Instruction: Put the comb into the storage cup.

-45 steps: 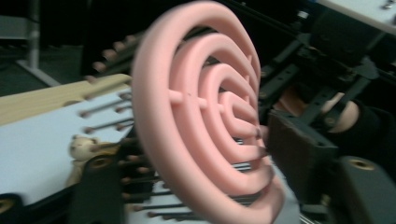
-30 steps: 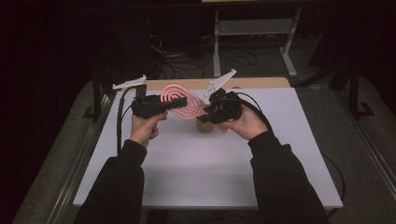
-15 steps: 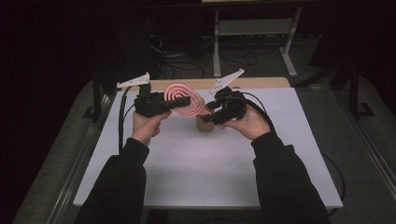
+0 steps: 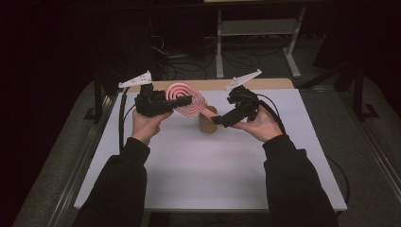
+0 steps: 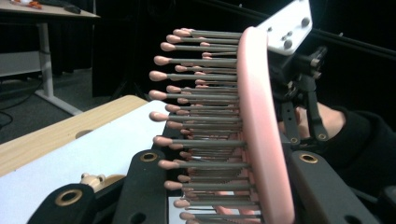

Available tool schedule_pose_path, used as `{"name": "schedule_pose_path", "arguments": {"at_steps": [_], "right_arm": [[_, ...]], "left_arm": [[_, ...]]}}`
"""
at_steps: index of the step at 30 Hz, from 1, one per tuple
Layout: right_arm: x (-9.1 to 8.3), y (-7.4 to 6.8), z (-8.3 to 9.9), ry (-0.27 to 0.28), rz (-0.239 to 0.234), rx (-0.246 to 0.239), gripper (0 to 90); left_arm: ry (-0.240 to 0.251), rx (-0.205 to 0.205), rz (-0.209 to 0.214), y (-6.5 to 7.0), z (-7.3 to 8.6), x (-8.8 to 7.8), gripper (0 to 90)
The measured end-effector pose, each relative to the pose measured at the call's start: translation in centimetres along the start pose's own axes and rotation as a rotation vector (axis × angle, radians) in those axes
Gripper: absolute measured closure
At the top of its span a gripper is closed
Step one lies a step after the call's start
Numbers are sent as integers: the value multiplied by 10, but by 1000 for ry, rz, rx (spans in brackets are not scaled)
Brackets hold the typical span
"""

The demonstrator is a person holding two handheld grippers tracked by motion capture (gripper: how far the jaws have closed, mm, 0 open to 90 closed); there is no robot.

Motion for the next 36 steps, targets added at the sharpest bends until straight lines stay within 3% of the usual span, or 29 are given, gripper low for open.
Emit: {"name": "schedule_pose_path", "arguments": {"at_steps": [19,36], "right_arm": [[-33,17,38,58,40,50,0],[-52,24,75,99,59,82,0]], "left_arm": [[-2,50,-17,0,-21,7,631],[-1,56,-42,-10,-32,5,630]]}}
Point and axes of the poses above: each handheld gripper's, and its own axes: x roughly forward along the jaws, z roughly out of its underside, y roughly to its right, the point moved 2 cm from there along x, roughly forward along the jaws, and after that the axes turned 6 degrees about -z, right-handed, at the moved point
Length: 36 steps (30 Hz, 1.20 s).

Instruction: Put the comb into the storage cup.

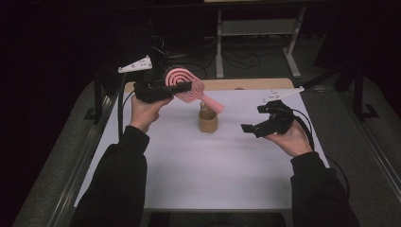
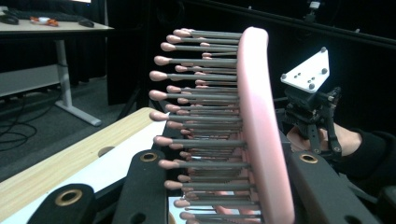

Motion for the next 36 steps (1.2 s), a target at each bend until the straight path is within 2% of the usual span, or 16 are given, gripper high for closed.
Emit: {"name": "schedule_pose_path", "arguments": {"at_steps": [6,10,20,28,36], "right_arm": [[-7,1,14,14,14,15,0],[-13,3,24,27,18,27,0],[-22,7,45,51,22,53,0],[-20,5,61,46,25,57,0],[-15,2,77,50,26,62,0]], "left_arm": [[-3,-6,-34,-8,0,1,630],[5,-31,-34,-13,1,0,631],[-16,-28,-84,-22,3,-3,631],[-62,-7,-122,-27,7,0,630],[-104,22,-148,-25,10,7,630]]}}
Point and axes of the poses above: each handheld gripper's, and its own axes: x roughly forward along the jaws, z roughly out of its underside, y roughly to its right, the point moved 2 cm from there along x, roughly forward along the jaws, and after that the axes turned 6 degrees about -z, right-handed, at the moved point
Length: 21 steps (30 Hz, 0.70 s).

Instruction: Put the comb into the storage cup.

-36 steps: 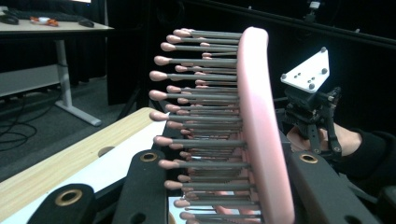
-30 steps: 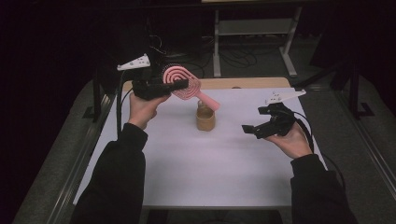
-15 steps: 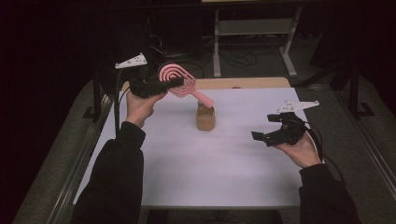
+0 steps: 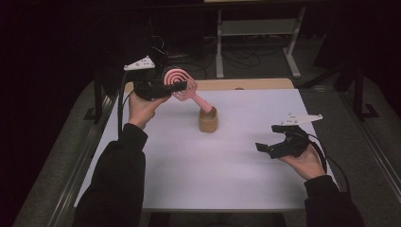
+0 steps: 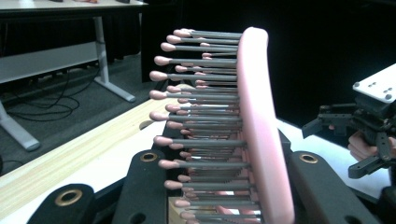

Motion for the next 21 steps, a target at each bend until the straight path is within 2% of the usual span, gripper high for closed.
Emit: {"name": "schedule_pose_path", "arguments": {"at_steps": [6,9,21], "right_arm": [[0,-1,8,9,5,-8,0],[0,-3,11,22,11,-28,0],[-6,-4,26,47,16,-34,0]], "left_arm": [[-37,14,-15,-1,4,7,630],[-51,22,-22,0,5,9,630],[-52,8,-21,-1,7,17,630]]}}
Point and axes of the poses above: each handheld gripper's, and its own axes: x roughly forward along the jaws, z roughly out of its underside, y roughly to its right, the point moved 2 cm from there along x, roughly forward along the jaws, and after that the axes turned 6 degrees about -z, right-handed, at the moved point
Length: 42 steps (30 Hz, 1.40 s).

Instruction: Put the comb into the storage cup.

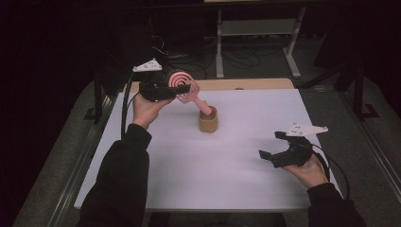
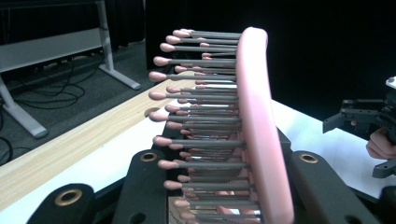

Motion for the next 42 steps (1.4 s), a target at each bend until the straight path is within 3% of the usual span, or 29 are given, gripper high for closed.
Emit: {"name": "schedule_pose_path", "arguments": {"at_steps": [12,26,42], "right_arm": [[-5,-1,11,-4,6,3,0],[-10,1,21,-2,21,21,0],[-12,2,26,-2,29,34,0]], "left_arm": [[-45,17,-6,1,6,13,630],[-79,6,-12,-2,19,27,630],[-68,-51,-18,-7,39,37,629]]}}
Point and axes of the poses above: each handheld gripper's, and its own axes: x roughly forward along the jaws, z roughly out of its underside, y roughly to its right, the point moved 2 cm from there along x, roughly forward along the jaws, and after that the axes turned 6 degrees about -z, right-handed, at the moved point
